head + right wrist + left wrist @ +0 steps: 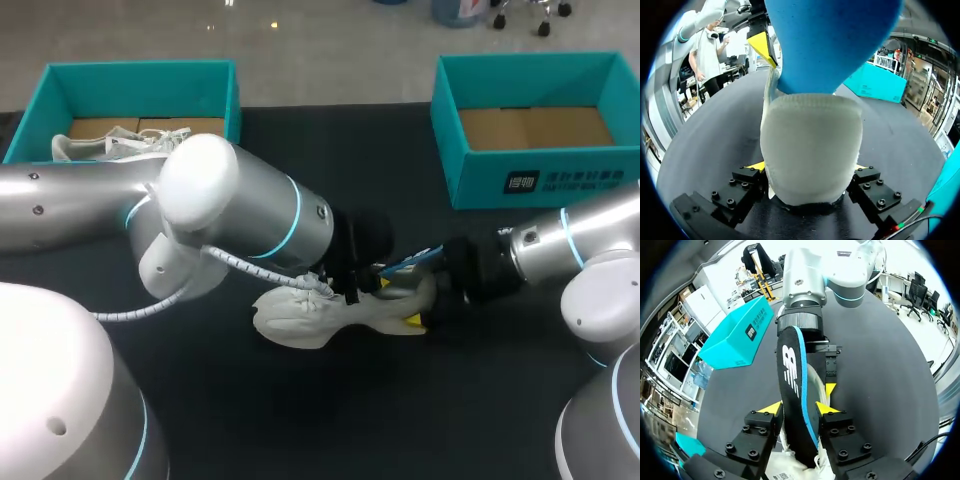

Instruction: Take the shoe out of the shoebox, open the shoe tongue, remove and reinsert the insole, then place the shoe into the shoebox

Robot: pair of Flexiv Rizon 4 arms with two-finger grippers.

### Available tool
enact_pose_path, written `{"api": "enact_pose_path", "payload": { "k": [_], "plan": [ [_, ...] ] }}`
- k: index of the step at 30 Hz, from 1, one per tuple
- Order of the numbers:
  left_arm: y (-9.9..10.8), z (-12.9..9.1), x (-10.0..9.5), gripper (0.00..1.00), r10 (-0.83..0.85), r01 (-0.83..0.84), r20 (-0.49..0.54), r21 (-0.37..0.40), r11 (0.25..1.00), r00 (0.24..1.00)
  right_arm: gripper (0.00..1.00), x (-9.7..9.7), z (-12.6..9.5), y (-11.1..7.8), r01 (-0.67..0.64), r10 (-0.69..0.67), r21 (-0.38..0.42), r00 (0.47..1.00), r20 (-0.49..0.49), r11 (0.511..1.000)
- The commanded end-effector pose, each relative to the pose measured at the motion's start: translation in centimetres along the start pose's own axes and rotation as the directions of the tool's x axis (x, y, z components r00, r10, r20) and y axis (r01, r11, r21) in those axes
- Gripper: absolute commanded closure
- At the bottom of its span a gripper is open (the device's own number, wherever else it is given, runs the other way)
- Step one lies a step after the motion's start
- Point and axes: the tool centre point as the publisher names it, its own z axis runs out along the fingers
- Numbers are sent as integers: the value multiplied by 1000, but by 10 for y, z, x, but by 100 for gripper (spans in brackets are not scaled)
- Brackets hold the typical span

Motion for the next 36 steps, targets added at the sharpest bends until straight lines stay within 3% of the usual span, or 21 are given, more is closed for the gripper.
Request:
{"api": "enact_pose_path", "payload": {
  "k": [1, 8, 13, 14, 16, 23, 36],
  "plan": [
    [-1, 8, 0, 64, -1, 1, 13, -14, 1000, 1000, 100, 1, 3, -3, 1, -1, 2, 1000, 1, 1000],
    [6, 16, -2, 68, -11, 12, 21, -27, 1000, 1000, 100, 1, 3, -3, 1, -1, 2, 1000, 1, 1000],
    [9, 17, 0, 77, -28, 29, 25, -27, 999, 999, 100, 1, 3, -3, 1, -1, 2, 1000, 1, 1000],
    [9, 17, 0, 80, -30, 31, 25, -27, 999, 999, 100, 1, 3, -3, 1, -1, 2, 1000, 1, 1000],
    [10, 16, 0, 100, -34, 35, 26, -27, 999, 999, 100, 1, 3, -3, 1, -1, 2, 1000, 1, 1000],
    [7, 7, 4, 100, -51, 51, 30, -12, 999, 998, 100, 1, 3, -3, 1, -1, 2, 1000, 1, 1000],
    [-20, -10, -8, 100, -69, 72, -25, 146, 987, 997, 100, 1, 3, -3, 1, -1, 2, 1000, 1, 1000]
  ]
}}
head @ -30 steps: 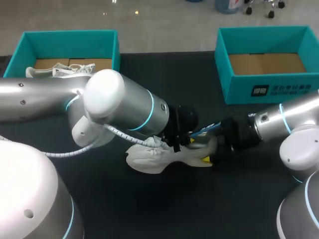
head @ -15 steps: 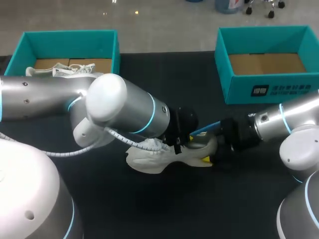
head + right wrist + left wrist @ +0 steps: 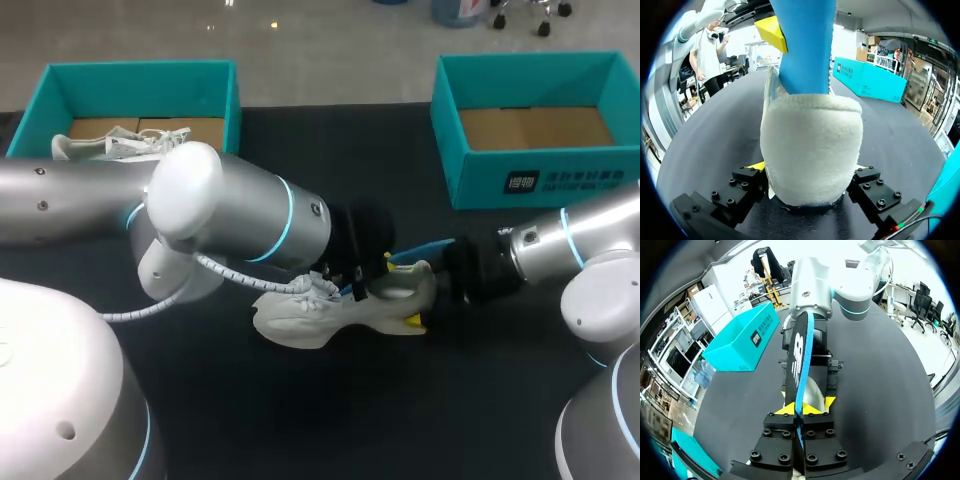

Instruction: Take the shoe out of the shoebox, open the shoe tongue, remove and reinsert the insole, then place the shoe into the shoebox

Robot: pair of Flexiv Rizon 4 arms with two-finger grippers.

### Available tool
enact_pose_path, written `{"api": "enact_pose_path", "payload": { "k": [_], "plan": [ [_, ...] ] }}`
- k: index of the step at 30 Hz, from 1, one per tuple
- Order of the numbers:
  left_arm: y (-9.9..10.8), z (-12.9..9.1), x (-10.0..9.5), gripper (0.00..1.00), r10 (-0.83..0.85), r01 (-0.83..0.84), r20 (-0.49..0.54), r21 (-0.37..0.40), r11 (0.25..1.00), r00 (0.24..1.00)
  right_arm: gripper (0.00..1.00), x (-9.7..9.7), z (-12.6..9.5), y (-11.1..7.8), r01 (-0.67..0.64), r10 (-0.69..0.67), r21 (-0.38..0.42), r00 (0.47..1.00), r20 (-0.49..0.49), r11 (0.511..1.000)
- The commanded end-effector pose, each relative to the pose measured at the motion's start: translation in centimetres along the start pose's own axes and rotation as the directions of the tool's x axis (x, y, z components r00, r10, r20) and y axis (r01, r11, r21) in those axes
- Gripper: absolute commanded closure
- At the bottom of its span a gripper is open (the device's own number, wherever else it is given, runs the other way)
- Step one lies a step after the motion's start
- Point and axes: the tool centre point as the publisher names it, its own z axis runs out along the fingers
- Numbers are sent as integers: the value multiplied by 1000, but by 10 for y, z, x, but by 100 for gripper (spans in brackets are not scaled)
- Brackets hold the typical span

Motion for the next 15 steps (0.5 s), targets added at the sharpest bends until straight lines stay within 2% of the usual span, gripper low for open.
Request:
{"api": "enact_pose_path", "payload": {
  "k": [1, 9, 15],
  "plan": [
    [-3, -4, -8, 100, 2, 0, -40, 67, 998, 999, 100, 1, 3, -3, 1, -1, 2, 1000, 1, 1000],
    [-39, -21, -18, 100, 25, -13, -60, 185, 983, 998, 100, 1, 3, -3, 1, -1, 2, 1000, 1, 1000],
    [-62, -34, -24, 100, 40, -23, -67, 241, 970, 997, 100, 1, 3, -3, 1, -1, 2, 1000, 1, 1000]
  ]
}}
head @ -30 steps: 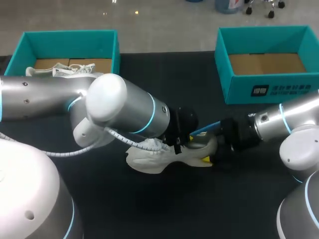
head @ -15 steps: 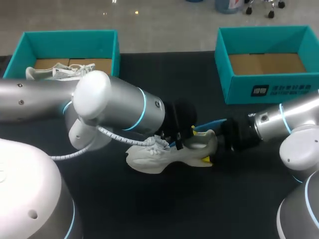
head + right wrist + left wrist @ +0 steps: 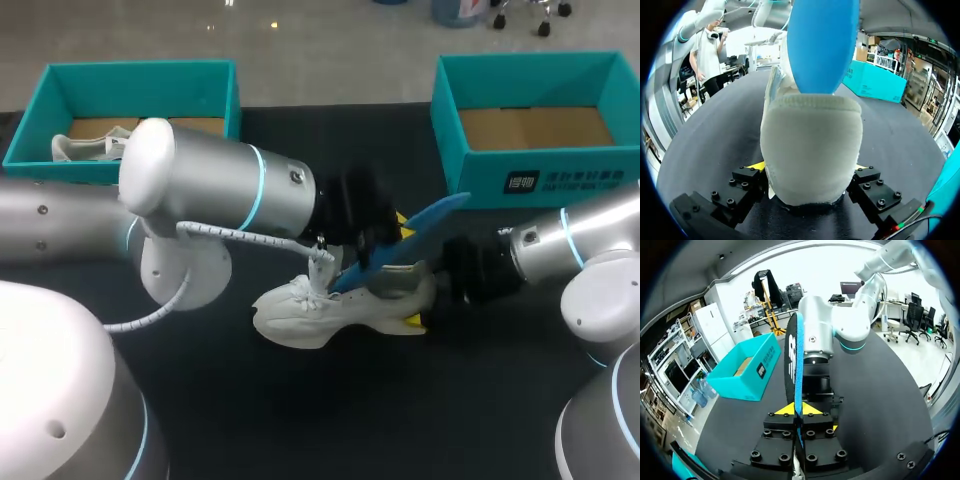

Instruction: Take the shoe out of the shoebox, open the shoe tongue, remove and reinsert the insole, then place the shoe into the shoebox

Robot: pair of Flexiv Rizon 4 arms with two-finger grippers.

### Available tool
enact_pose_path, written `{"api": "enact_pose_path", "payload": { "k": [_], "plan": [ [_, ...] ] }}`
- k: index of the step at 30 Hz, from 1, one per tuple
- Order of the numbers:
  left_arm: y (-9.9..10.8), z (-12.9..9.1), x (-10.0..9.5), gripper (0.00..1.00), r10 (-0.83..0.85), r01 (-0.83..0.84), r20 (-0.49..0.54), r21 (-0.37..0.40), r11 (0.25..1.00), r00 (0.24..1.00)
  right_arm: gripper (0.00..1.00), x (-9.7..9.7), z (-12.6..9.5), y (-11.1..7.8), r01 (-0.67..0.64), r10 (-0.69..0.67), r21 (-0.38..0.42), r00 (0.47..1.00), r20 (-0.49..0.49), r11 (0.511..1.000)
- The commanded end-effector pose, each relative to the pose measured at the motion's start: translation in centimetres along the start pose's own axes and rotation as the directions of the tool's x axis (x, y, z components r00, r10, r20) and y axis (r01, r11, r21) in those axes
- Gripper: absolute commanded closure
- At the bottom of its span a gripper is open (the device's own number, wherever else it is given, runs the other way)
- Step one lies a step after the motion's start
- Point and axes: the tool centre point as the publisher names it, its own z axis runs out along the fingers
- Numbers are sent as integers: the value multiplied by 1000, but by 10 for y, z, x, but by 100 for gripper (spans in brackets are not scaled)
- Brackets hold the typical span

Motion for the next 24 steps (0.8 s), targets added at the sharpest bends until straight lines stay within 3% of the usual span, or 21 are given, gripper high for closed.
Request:
{"api": "enact_pose_path", "payload": {
  "k": [1, 8, 10, 24],
  "plan": [
    [-10, -8, -4, 100, 13, -11, -48, 32, 999, 999, 100, 1, 3, -3, 1, -1, 2, 1000, 1, 1000],
    [-33, -18, -10, 100, 64, -60, -103, 44, 997, 993, 100, 1, 3, -3, 1, -1, 2, 1000, 1, 1000],
    [-38, -15, -10, 100, 102, -104, -152, -12, 994, 983, 100, 1, 3, -3, 1, -1, 2, 1000, 1, 1000],
    [-38, -15, -10, 100, 102, -104, -152, -12, 994, 983, 100, 1, 3, -3, 1, -1, 2, 1000, 1, 1000]
  ]
}}
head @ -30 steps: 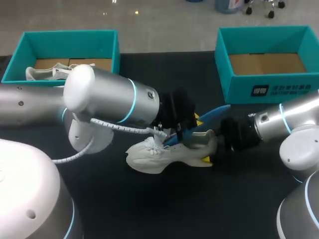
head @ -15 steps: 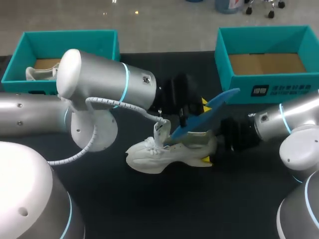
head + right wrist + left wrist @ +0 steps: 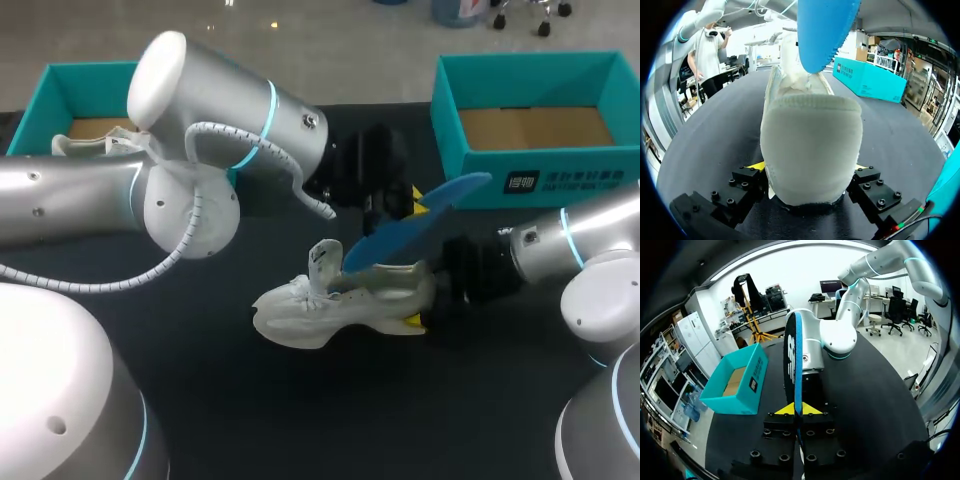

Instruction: Take the shoe out of the shoebox, open the shoe tongue, remove and reinsert the insole, then place the shoe into the shoebox

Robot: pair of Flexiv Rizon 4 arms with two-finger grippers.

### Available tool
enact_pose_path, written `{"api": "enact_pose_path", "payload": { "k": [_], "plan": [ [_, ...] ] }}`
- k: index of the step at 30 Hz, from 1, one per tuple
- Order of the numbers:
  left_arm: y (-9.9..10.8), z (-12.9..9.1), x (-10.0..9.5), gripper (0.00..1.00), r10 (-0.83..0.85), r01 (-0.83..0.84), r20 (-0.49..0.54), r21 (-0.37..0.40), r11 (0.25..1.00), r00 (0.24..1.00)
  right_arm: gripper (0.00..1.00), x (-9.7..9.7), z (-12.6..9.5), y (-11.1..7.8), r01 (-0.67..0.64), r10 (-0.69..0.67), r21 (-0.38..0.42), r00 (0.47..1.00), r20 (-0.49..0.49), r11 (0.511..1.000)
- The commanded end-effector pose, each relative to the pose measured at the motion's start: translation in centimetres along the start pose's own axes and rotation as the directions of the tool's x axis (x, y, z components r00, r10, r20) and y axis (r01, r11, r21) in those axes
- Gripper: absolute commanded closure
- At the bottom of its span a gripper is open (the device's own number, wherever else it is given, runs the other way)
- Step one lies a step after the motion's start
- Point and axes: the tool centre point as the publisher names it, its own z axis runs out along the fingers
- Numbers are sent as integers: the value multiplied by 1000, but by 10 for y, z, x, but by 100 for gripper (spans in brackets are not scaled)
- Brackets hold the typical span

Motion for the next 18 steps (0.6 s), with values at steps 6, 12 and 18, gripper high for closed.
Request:
{"api": "enact_pose_path", "payload": {
  "k": [6, 12, 18],
  "plan": [
    [1, -2, 1, 100, 1, -1, -1, 3, 1000, 1000, 100, 1, 3, -3, 1, -1, 2, 1000, 1, 1000],
    [5, -9, -20, 100, 70, -67, 11, -140, 988, 998, 100, 1, 3, -3, 1, -1, 2, 1000, 1, 1000],
    [6, -17, -39, 100, 119, -113, 21, -194, 975, 993, 100, 1, 3, -3, 1, -1, 2, 1000, 1, 1000]
  ]
}}
